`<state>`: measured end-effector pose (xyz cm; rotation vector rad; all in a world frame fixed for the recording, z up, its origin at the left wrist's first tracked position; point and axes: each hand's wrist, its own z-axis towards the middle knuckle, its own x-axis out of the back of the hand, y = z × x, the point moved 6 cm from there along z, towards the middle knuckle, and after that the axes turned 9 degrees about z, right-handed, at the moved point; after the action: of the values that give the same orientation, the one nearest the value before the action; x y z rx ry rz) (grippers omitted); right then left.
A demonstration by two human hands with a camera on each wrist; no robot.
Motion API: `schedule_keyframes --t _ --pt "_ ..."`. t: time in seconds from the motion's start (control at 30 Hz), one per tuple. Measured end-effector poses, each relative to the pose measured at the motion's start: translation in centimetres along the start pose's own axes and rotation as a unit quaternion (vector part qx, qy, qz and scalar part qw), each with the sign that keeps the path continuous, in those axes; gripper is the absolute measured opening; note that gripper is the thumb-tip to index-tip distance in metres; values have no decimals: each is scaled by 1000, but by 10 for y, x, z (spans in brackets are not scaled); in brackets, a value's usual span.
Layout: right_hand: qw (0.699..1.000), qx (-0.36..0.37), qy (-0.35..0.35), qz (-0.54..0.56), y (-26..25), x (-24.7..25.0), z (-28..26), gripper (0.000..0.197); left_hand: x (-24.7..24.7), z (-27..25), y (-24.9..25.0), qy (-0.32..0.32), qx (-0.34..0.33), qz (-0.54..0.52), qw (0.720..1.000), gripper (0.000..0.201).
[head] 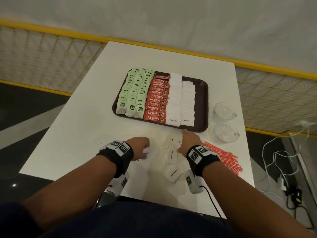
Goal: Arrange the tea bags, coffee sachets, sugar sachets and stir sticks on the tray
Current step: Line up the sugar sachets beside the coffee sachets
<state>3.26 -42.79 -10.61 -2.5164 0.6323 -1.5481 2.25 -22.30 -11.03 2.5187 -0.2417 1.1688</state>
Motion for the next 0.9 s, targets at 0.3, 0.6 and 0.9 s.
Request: schedule_keyframes --t 0.3,0.6,0.9 --pt "1000 -2 -21 20 -1 7 -5 43 14 15 54 69 -56 -103 991 15" --pt "979 -4 -49 199 26 20 -49 50 0 34 85 76 -31 -1 997 29" --pt "986 20 -132 102 22 -20 -82 60 -4 26 78 75 9 -83 994 39"
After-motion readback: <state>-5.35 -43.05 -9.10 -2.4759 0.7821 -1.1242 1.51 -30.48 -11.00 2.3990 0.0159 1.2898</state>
